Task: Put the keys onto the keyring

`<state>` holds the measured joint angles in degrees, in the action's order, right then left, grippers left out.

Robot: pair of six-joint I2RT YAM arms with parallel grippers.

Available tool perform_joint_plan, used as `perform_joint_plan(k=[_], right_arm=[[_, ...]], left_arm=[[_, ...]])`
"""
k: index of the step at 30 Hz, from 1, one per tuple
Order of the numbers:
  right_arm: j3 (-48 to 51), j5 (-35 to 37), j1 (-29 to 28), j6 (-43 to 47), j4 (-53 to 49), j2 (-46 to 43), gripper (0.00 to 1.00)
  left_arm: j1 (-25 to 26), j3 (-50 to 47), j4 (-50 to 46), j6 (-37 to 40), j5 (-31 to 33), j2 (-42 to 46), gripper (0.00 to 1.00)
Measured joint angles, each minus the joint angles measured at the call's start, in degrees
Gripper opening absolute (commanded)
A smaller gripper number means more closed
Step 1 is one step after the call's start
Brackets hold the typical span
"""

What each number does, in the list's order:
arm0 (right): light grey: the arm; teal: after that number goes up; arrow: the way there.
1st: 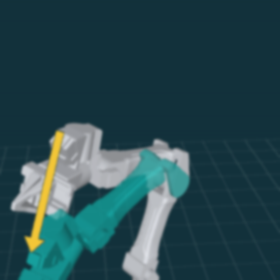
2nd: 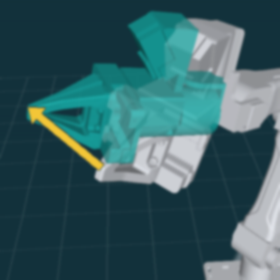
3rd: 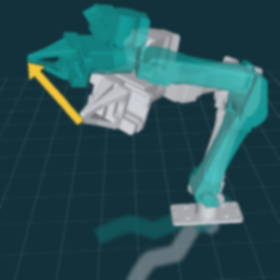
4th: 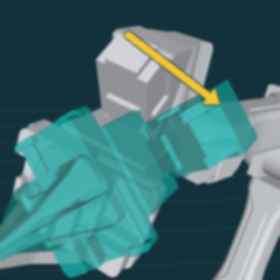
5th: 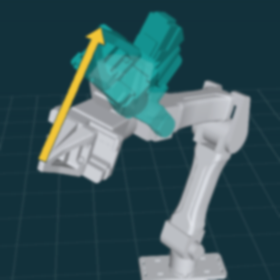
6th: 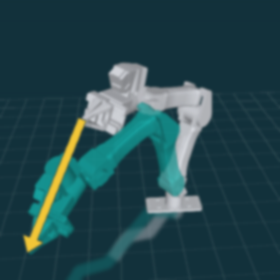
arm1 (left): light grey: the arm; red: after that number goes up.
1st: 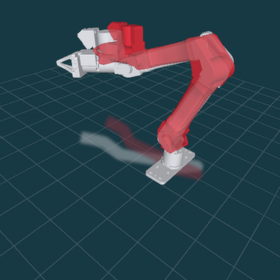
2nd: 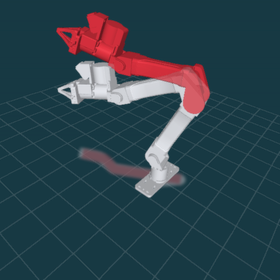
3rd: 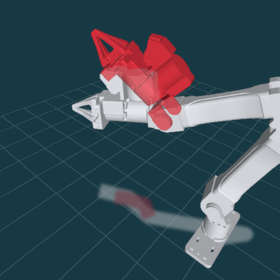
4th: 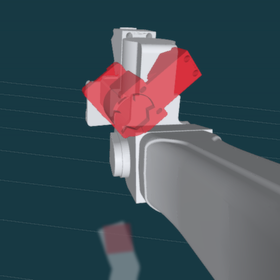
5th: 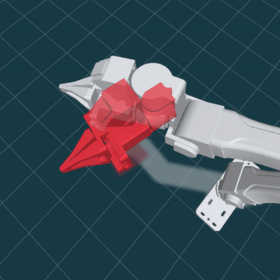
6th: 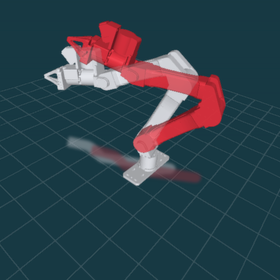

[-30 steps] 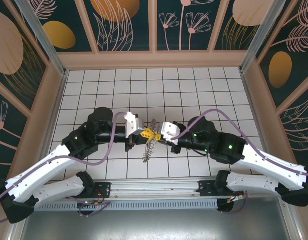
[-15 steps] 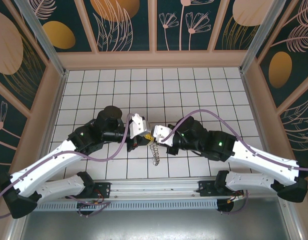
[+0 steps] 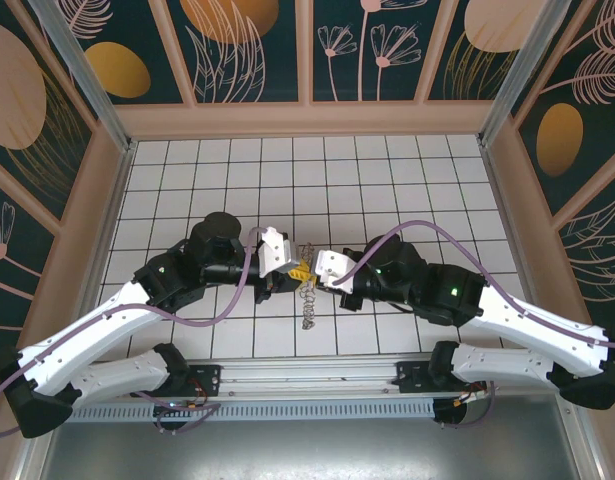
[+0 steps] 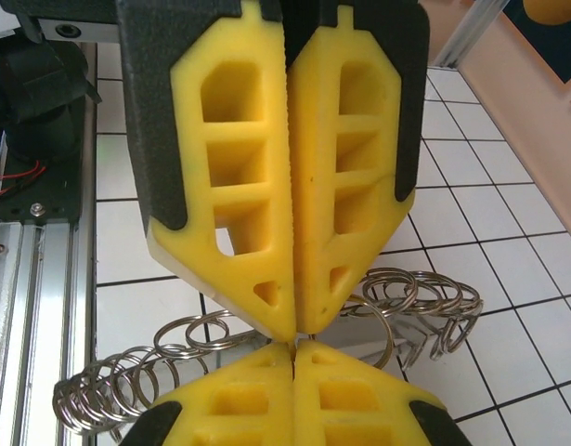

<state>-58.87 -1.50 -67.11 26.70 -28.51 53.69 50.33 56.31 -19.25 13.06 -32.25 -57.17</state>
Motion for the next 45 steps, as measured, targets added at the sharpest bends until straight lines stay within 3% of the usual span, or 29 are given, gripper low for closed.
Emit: perform_joint_plan(k=[4,9,14,17,19,25,45], right_arm=[[0.0,0.2,0.0,0.0,0.0,0.2,0.0],[0.0,0.4,0.0,0.0,0.0,0.2,0.0],[0.0,0.5,-0.1,0.0,-0.2,0.2,0.0],[0.0,0.6,-0.1,0.0,-0.3,0.2,0.0],[0.0,0.9,-0.1,0.0,-0.2,0.2,0.0],[0.0,0.9,-0.2,0.0,0.2,-0.2,0.0],[1.7,-5.4,-1.1,-1.7,6.4,-3.2,0.14]], left_arm=[[0.0,0.0,-0.5,0.0,0.2,-0.2,0.08],[0.0,0.0,-0.7,-0.1,0.4,-0.6,0.16],[0.0,0.0,-0.7,0.0,0.9,-0.9,0.16],[0.0,0.0,-0.7,0.0,1.1,-0.9,0.13],[0.0,0.0,-0.7,0.1,1.0,-0.9,0.0],[0.0,0.0,-0.4,-0.3,0.8,-0.1,0.0],[-0.1,-10.4,18.5,-10.8,-4.9,8.9,0.0]])
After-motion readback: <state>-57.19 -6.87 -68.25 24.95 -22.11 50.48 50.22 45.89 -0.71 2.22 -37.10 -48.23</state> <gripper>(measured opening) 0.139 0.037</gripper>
